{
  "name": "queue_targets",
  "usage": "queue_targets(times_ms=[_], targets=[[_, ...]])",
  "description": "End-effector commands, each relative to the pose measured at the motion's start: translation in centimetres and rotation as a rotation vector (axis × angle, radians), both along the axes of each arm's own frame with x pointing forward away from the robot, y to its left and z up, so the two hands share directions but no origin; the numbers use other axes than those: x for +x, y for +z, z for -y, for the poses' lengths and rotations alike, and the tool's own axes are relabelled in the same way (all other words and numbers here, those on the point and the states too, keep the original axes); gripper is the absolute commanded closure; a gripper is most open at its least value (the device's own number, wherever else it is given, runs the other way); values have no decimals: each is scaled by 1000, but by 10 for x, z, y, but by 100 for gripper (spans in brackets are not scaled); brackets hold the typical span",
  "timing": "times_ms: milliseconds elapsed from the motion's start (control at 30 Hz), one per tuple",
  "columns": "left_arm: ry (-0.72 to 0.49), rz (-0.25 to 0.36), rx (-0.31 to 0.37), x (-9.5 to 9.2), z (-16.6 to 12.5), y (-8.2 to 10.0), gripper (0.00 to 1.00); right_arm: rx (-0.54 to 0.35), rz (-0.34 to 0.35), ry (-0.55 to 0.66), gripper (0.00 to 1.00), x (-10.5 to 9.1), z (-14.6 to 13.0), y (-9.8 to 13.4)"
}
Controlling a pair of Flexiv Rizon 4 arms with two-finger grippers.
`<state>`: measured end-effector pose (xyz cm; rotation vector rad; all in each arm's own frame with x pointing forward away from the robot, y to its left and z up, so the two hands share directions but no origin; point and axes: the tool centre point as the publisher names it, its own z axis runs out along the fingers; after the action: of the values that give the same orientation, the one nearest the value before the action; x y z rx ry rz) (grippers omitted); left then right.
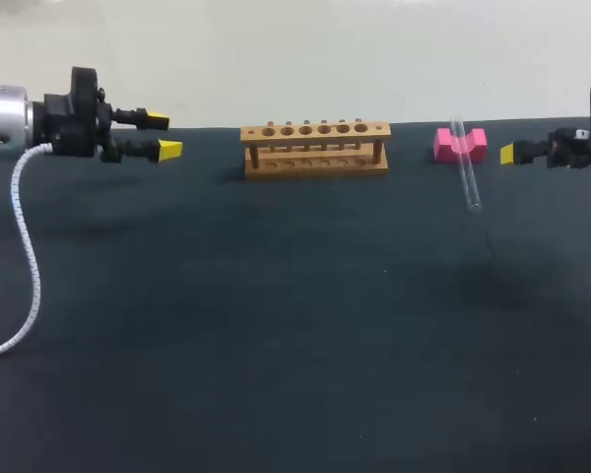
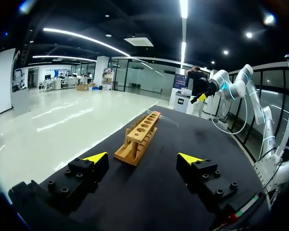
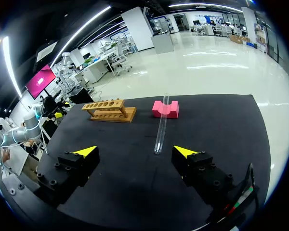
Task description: Grasp the test tube, adjust it, and insert it.
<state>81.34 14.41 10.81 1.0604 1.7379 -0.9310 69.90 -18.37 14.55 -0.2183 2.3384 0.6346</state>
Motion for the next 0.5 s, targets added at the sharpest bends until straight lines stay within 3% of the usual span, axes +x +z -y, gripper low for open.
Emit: queue_targets(times_ms=[33,100,500], targets=[[-1,2,-2,0,-1,-1,0,-6,0,-5,0,-1,-1,1],[-1,2,-2,0,-1,-1,0,-9,7,-14,0,0,-3,0],[-1,2,-2,0,-1,-1,0,-237,130,-217,0,35,-15,-21]])
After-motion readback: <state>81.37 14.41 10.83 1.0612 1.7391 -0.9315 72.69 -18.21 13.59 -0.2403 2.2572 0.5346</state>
